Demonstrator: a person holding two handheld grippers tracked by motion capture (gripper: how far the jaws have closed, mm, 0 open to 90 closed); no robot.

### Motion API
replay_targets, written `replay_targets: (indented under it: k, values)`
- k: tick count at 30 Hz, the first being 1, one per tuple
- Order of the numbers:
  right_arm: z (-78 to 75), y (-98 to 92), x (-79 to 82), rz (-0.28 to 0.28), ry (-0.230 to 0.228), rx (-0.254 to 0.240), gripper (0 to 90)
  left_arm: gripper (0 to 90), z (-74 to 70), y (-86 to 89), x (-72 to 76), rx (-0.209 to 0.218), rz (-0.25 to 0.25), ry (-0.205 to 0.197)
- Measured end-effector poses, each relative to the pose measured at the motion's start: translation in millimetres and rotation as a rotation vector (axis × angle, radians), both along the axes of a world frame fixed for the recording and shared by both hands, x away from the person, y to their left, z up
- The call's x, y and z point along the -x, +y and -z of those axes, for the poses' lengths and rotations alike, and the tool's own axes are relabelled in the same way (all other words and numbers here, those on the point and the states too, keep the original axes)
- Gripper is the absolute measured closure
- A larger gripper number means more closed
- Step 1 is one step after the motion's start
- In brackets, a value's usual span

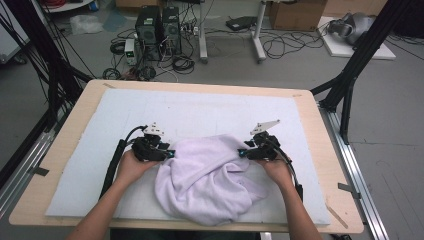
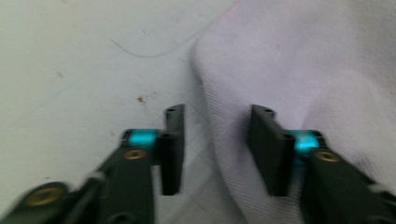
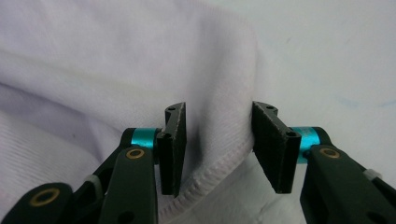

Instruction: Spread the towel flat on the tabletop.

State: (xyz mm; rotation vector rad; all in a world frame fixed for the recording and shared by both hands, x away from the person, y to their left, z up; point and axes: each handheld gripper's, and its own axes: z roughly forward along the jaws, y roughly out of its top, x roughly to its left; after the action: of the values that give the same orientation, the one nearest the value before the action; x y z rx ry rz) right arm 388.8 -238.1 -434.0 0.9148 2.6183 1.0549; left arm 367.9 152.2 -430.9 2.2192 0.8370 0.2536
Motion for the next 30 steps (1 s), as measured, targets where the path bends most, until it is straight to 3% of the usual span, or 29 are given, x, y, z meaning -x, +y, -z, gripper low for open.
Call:
replay_targets:
  k: [2, 4, 6, 10, 14, 17, 18, 19, 20, 21, 22, 24, 26, 27, 28, 29, 30]
  values:
    - [3.8, 1.1, 0.8, -0.019, 0.001, 0.010, 67.3, 84.7, -0.1, -2.6, 3.5, -0.018, 0.024, -0.016]
    - [2.9, 3.0, 1.6, -0.058, 0.017, -0.008, 83.2, 86.0, -2.9, -0.3, 6.8, -0.020, 0.022, -0.035]
    - [0.4, 9.7, 4.2, -0.105, 0.011, 0.007, 84.9, 86.5, -9.4, 7.2, 8.4, 0.007, 0.001, -0.062]
    - [-15.3, 18.5, 7.8, -0.138, -0.051, -0.050, 85.5, 87.1, -33.1, 25.2, -1.8, 0.046, -0.073, -0.118]
    - [-52.5, 17.3, -4.6, -0.098, -0.137, -0.101, 85.9, 87.3, -77.6, 32.1, -26.5, 0.038, -0.107, -0.194]
    - [-92.4, 16.5, -31.7, -0.041, -0.218, -0.108, 85.8, 86.9, -121.0, 24.0, -63.6, 0.012, -0.142, -0.283]
    - [-105.4, 16.5, -43.7, 0.002, -0.246, -0.095, 84.2, 84.1, -132.2, 20.5, -75.8, 0.013, -0.183, -0.316]
    - [-116.3, 16.1, -55.7, 0.063, -0.280, -0.068, 76.1, 75.1, -139.1, 17.5, -85.1, 0.007, -0.246, -0.344]
    - [-122.2, 13.8, -66.6, 0.130, -0.301, -0.066, 65.0, 60.4, -141.4, 16.8, -92.6, 0.037, -0.273, -0.328]
    - [-123.4, 10.2, -75.9, 0.173, -0.269, -0.106, 62.2, 57.3, -139.5, 16.2, -96.2, 0.063, -0.269, -0.312]
    - [-121.0, 8.1, -80.7, 0.183, -0.251, -0.132, 61.5, 54.4, -135.2, 14.6, -97.6, 0.051, -0.255, -0.300]
    - [-111.3, 9.6, -82.7, 0.172, -0.234, -0.117, 59.3, 51.4, -121.6, 14.4, -95.1, 0.031, -0.214, -0.283]
    - [-94.9, 14.1, -78.1, 0.126, -0.209, -0.074, 58.2, 51.8, -103.8, 20.1, -88.8, 0.059, -0.208, -0.265]
    - [-87.7, 14.9, -74.4, 0.113, -0.196, -0.074, 57.5, 51.8, -94.5, 22.8, -85.5, 0.068, -0.206, -0.242]
    - [-82.4, 15.2, -72.1, 0.098, -0.152, -0.071, 54.9, 51.7, -86.0, 24.9, -81.5, 0.066, -0.197, -0.222]
    - [-77.8, 15.6, -67.8, 0.083, -0.138, -0.073, 54.8, 51.6, -78.2, 26.9, -75.8, 0.072, -0.188, -0.219]
    - [-74.3, 15.8, -59.3, 0.071, -0.163, -0.080, 56.2, 51.7, -71.1, 28.7, -69.8, 0.088, -0.185, -0.214]
